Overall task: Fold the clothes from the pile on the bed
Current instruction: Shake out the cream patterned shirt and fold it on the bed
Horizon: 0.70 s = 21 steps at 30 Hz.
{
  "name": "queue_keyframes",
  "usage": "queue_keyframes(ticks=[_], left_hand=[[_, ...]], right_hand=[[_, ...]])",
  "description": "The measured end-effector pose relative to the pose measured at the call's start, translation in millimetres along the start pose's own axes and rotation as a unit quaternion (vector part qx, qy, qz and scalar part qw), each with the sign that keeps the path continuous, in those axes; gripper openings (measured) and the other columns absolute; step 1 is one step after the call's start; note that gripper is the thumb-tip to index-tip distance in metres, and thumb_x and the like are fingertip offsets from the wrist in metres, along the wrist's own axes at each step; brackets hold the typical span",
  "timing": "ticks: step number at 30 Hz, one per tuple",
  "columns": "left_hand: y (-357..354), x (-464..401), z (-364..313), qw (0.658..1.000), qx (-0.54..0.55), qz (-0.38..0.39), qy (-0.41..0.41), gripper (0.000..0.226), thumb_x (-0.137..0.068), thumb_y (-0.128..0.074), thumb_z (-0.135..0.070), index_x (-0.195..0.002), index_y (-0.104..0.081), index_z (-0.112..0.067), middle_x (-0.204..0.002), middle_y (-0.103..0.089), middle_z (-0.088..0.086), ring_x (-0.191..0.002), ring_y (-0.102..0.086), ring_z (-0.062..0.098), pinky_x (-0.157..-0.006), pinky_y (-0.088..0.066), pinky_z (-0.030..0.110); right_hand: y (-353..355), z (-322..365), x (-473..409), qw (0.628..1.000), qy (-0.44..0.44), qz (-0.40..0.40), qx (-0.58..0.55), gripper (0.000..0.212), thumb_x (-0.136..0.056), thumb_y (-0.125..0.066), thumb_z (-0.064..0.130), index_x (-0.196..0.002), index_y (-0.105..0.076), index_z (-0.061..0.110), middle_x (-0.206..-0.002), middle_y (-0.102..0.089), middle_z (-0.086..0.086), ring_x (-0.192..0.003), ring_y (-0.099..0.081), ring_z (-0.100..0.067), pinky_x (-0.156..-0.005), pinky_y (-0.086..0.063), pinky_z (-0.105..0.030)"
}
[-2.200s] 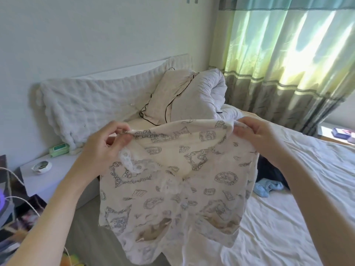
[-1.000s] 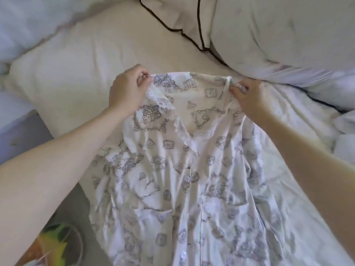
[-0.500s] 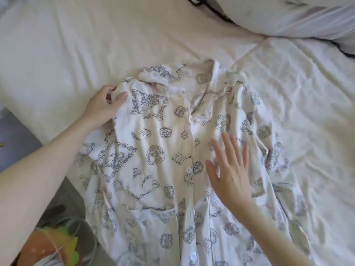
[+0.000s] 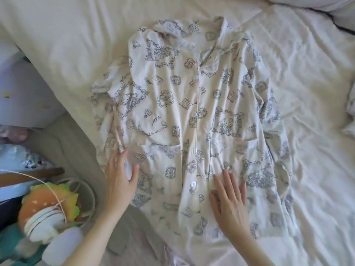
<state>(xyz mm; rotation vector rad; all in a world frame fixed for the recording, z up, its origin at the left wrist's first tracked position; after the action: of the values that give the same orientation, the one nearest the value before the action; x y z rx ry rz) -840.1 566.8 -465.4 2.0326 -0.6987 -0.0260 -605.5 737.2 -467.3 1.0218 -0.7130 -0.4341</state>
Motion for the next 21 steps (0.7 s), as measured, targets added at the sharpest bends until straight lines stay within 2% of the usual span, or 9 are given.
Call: queue_keyframes(ticks=[2, 4, 6, 8, 10, 13, 16, 18, 21], left_hand=[[-5, 8, 20, 0.997, 0.041, 0.023, 0.064, 0.058, -0.088, -0.063, -0.015, -0.138, -0.037, -0.003, -0.145, -0.032, 0.019, -0.135, -0.031, 0.032, -0.107, -0.034, 0.047], [-4, 7, 38, 0.993, 0.054, 0.033, 0.104, 0.066, -0.087, -0.065, -0.02, -0.141, -0.032, -0.002, -0.146, -0.032, 0.016, -0.135, -0.032, 0.032, -0.108, -0.033, 0.044], [-2, 5, 52, 0.975, 0.128, 0.039, 0.177, 0.071, -0.087, -0.065, -0.024, -0.143, -0.027, -0.005, -0.145, -0.037, 0.01, -0.131, -0.038, 0.026, -0.107, -0.031, 0.038], [-1, 10, 56, 0.954, 0.2, 0.015, 0.223, 0.05, -0.089, -0.064, -0.023, -0.131, -0.043, -0.005, -0.118, -0.056, 0.009, -0.105, -0.054, 0.023, -0.091, -0.041, 0.034], [0, 21, 56, 0.956, 0.196, -0.01, 0.22, 0.023, -0.089, -0.063, -0.023, -0.104, -0.056, -0.007, -0.088, -0.057, 0.007, -0.077, -0.053, 0.02, -0.074, -0.039, 0.031], [-6, 40, 62, 0.957, 0.185, 0.027, 0.221, 0.023, -0.089, -0.064, -0.027, -0.104, -0.053, -0.014, -0.093, -0.054, 0.003, -0.085, -0.049, 0.018, -0.072, -0.036, 0.027], [-15, 54, 71, 0.944, 0.205, 0.069, 0.251, 0.023, -0.09, -0.062, -0.029, -0.102, -0.054, -0.012, -0.095, -0.052, 0.001, -0.094, -0.046, 0.017, -0.077, -0.037, 0.027], [-13, 59, 78, 0.929, 0.244, 0.041, 0.274, 0.018, -0.094, -0.056, -0.025, -0.096, -0.054, -0.007, -0.09, -0.052, 0.004, -0.089, -0.047, 0.019, -0.079, -0.037, 0.032], [-2, 67, 83, 0.868, 0.395, -0.06, 0.296, 0.013, -0.098, -0.048, -0.018, -0.087, -0.051, -0.012, -0.081, -0.054, 0.001, -0.073, -0.053, 0.013, -0.071, -0.044, 0.024]], right_hand=[[4, -11, 10, 1.0, -0.018, -0.016, -0.008, 0.061, -0.1, -0.018, 0.046, -0.129, -0.058, 0.01, -0.14, -0.048, -0.017, -0.133, -0.038, -0.038, -0.108, -0.02, -0.061], [12, -29, 19, 0.997, -0.057, -0.058, -0.01, 0.045, -0.098, -0.04, 0.036, -0.13, -0.057, 0.01, -0.142, -0.045, -0.018, -0.136, -0.035, -0.038, -0.111, -0.016, -0.06], [19, -53, 28, 0.989, -0.118, -0.082, -0.016, 0.043, -0.092, -0.058, 0.021, -0.134, -0.053, 0.011, -0.147, -0.039, -0.017, -0.139, -0.03, -0.036, -0.113, -0.017, -0.057], [26, -75, 37, 0.977, -0.185, -0.091, -0.06, 0.047, -0.092, -0.058, 0.019, -0.136, -0.048, 0.008, -0.145, -0.04, -0.017, -0.136, -0.034, -0.035, -0.11, -0.025, -0.052], [33, -92, 41, 0.959, -0.25, -0.09, -0.097, 0.048, -0.093, -0.056, 0.025, -0.135, -0.046, 0.005, -0.135, -0.048, -0.018, -0.125, -0.044, -0.036, -0.102, -0.035, -0.049], [35, -111, 34, 0.921, -0.324, -0.063, -0.205, 0.041, -0.091, -0.057, 0.029, -0.123, -0.053, 0.004, -0.112, -0.061, -0.018, -0.098, -0.058, -0.033, -0.081, -0.045, -0.041], [30, -119, 32, 0.862, -0.37, -0.032, -0.344, 0.025, -0.087, -0.064, 0.019, -0.104, -0.064, 0.0, -0.091, -0.064, -0.018, -0.077, -0.059, -0.027, -0.067, -0.049, -0.041], [33, -124, 33, 0.861, -0.382, -0.056, -0.333, 0.026, -0.086, -0.065, 0.018, -0.093, -0.062, -0.006, -0.078, -0.058, -0.016, -0.07, -0.053, -0.025, -0.06, -0.043, -0.04], [43, -127, 40, 0.876, -0.369, -0.123, -0.284, 0.029, -0.089, -0.06, 0.02, -0.078, -0.052, -0.006, -0.065, -0.045, -0.01, -0.064, -0.044, -0.024, -0.058, -0.04, -0.043]])
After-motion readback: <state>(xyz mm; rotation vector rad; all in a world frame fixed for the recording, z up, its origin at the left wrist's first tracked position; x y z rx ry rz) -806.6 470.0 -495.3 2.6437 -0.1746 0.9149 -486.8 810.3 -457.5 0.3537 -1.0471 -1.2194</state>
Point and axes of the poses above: each hand's wrist, its own x-axis away from the middle knuckle, its own y-axis out of the back of the hand, z = x × y, the point moved 4 cm from there along -x, towards the middle knuckle
